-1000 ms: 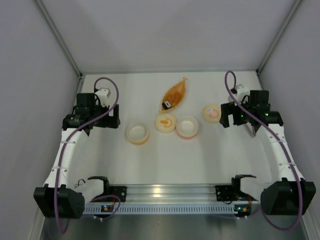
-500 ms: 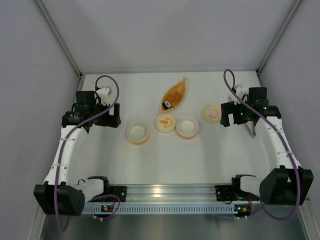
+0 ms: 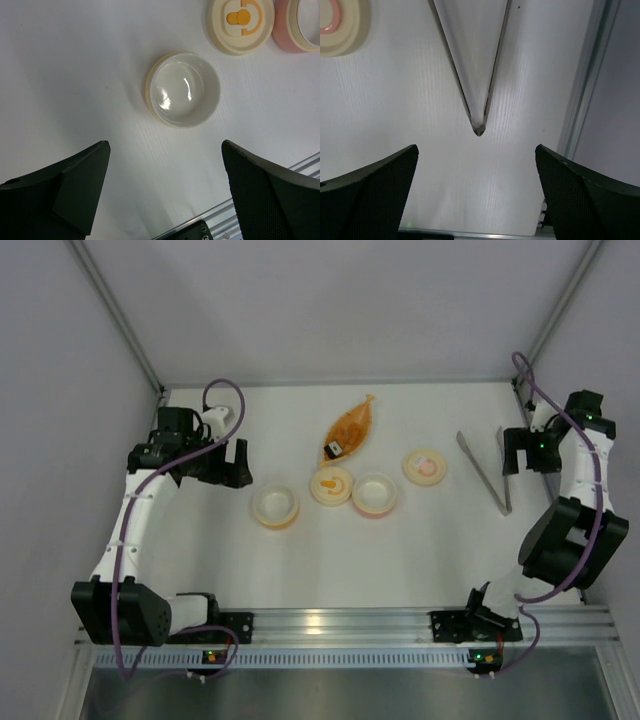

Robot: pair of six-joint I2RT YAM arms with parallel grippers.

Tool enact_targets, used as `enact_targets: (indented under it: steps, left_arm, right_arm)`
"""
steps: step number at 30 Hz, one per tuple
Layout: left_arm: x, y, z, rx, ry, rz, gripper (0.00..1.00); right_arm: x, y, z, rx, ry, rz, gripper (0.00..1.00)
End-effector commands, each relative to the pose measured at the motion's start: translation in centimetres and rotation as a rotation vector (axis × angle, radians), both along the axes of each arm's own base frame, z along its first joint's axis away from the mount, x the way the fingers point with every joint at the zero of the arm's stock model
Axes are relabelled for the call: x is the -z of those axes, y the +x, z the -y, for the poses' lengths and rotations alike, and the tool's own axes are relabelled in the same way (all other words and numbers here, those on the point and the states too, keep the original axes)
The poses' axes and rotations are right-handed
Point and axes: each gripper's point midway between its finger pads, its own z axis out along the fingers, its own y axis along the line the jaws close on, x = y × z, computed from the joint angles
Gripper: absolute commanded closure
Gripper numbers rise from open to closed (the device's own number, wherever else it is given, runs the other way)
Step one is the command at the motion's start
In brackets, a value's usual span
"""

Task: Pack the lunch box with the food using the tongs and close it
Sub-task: Pick up the clamp at the center of the board.

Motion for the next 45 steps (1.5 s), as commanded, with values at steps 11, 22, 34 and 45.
enact_targets:
  steps: [11, 22, 34, 45]
  left_arm:
    - [-0.8, 1.7, 0.8, 0.054, -0.021, 0.022, 0.02]
    - [-1.3, 2.7, 1.3, 0.071, -0.050, 0.037, 0.02]
    - [-0.2, 3.8, 1.6, 0.085, -0.060, 0.018, 0.02]
    - [0.6, 5.2, 2.3, 0.088, -0.104, 0.004, 0.02]
  right_arm:
    - [4.7, -0.9, 0.5, -0.045, 0.013, -0.214, 0.01]
    - [9.1, 0.0, 1.0, -0.047, -0.100, -0.314, 0.01]
    - [13.1, 2.9, 0.5, -0.023, -0.103, -0.263, 0.01]
    - [14.3, 7.1, -0.2, -0.012, -0.056, -0.187, 0.01]
